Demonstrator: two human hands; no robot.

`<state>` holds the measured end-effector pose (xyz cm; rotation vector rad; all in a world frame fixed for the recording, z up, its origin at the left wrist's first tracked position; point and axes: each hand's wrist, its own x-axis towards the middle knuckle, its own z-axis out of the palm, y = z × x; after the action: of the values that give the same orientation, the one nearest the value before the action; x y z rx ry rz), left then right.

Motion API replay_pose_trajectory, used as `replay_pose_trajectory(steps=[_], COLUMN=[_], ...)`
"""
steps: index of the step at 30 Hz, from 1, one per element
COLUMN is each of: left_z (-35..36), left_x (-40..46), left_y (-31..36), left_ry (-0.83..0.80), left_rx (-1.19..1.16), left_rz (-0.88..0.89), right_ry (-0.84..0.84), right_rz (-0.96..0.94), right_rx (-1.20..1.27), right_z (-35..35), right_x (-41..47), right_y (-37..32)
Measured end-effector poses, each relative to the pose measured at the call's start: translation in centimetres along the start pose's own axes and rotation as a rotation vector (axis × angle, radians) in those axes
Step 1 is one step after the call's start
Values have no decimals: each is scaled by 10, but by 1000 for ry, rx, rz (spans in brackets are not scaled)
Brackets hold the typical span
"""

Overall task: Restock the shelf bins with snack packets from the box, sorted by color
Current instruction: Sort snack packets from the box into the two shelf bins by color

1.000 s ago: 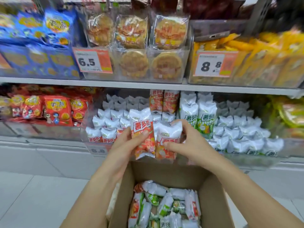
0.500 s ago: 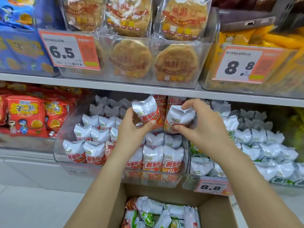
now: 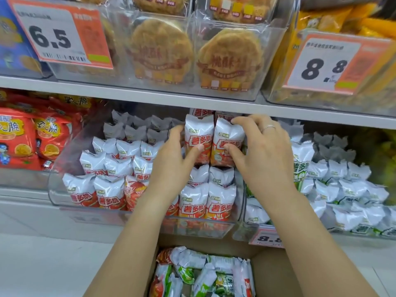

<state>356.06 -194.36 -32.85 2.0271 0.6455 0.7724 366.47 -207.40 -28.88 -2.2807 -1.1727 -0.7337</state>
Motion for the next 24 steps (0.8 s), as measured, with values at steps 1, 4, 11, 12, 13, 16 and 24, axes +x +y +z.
replay_pose_trajectory(steps=[1,4,11,12,13,16,24], left_z=[1,1,3,3,3,3,5], left_x=[0,1,7,7,8,8,8], left_y=[0,-1,-4,-5,-5,-4,-8], left_ry=[-7,-25,-54,-66,-76,-88,-54], left_rx=[-3,24,153,168,182,232,289], left_rz=[5,21,-1,-12,-20,-34,-93], right_ry=[32,84,-118,-129,-132,-123,-134], right_rz=[-9,-37,-57,-55,-54,-56,-54], right_rx=[-4,-91,-306,-313,-319,-322,-288], right_z=[0,3,13,13,13,15,12], right_x=[-1,-4,-9,-9,-9,-11,-15], right_y=[0,-3,-9,-9,-9,-12,-15])
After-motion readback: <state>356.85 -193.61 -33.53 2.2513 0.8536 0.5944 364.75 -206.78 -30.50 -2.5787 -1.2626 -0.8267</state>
